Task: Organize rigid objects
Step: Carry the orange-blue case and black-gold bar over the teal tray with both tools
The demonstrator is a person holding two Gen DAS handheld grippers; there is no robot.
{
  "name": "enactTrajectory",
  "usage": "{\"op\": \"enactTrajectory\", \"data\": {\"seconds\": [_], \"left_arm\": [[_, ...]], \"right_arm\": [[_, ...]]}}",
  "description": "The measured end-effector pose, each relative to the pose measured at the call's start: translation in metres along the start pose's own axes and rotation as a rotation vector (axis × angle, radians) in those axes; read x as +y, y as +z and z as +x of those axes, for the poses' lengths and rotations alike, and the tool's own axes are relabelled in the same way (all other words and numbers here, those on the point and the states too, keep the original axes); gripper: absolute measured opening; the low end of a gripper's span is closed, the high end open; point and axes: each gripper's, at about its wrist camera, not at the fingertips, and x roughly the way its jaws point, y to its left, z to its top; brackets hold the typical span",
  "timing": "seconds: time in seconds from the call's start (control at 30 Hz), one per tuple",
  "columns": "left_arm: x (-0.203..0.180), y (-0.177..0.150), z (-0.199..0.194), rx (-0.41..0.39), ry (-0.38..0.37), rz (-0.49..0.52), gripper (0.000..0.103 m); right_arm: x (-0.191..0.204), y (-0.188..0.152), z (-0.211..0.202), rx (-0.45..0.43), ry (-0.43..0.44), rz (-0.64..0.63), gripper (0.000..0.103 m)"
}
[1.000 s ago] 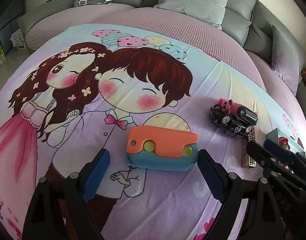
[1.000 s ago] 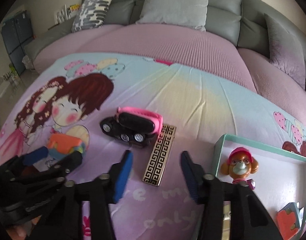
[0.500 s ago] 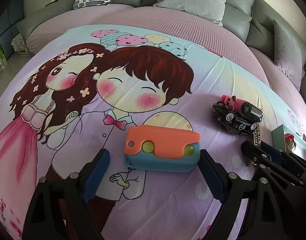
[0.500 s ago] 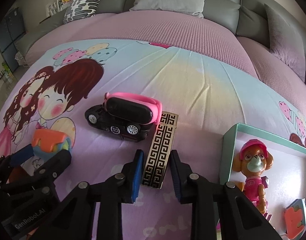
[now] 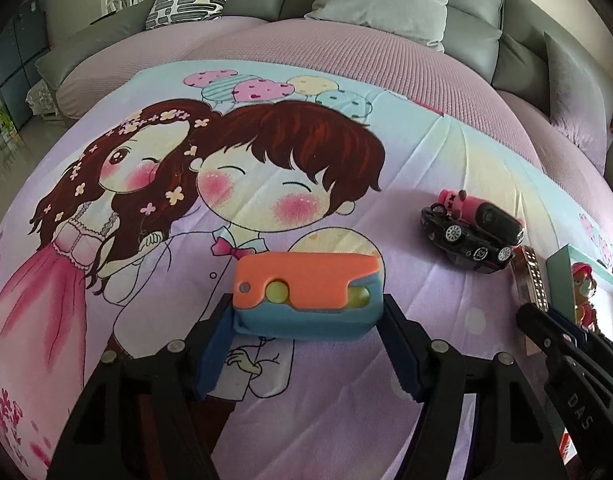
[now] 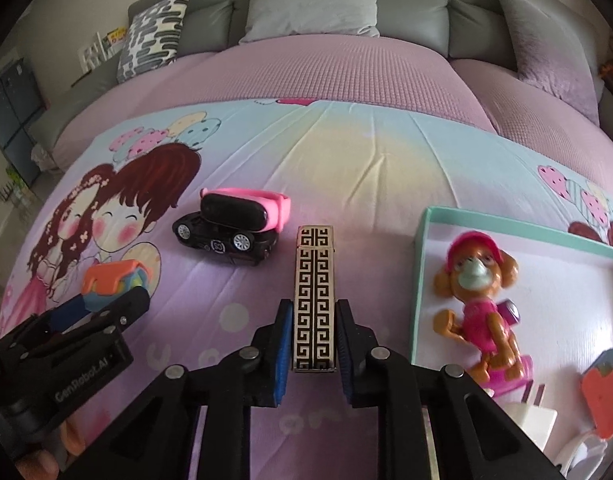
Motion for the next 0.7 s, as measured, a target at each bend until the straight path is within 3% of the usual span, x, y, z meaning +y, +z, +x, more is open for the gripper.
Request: {"op": "enactTrajectory", "data": {"seconds": [0.33,0.7], "left_arm": [[-0.009,0.007,-0.040,-0.096,-0.063,0.002,0.071],[-0.052,0.012,-0.078,-0.186,-0.205,0.073,0.071]], "right_arm": [[-0.012,0.000,-0.046,-0.104,0.027,0.044,0.022],[-0.050,-0.021,-0.084,-0.143,-0.062,0.120,0.022]]}}
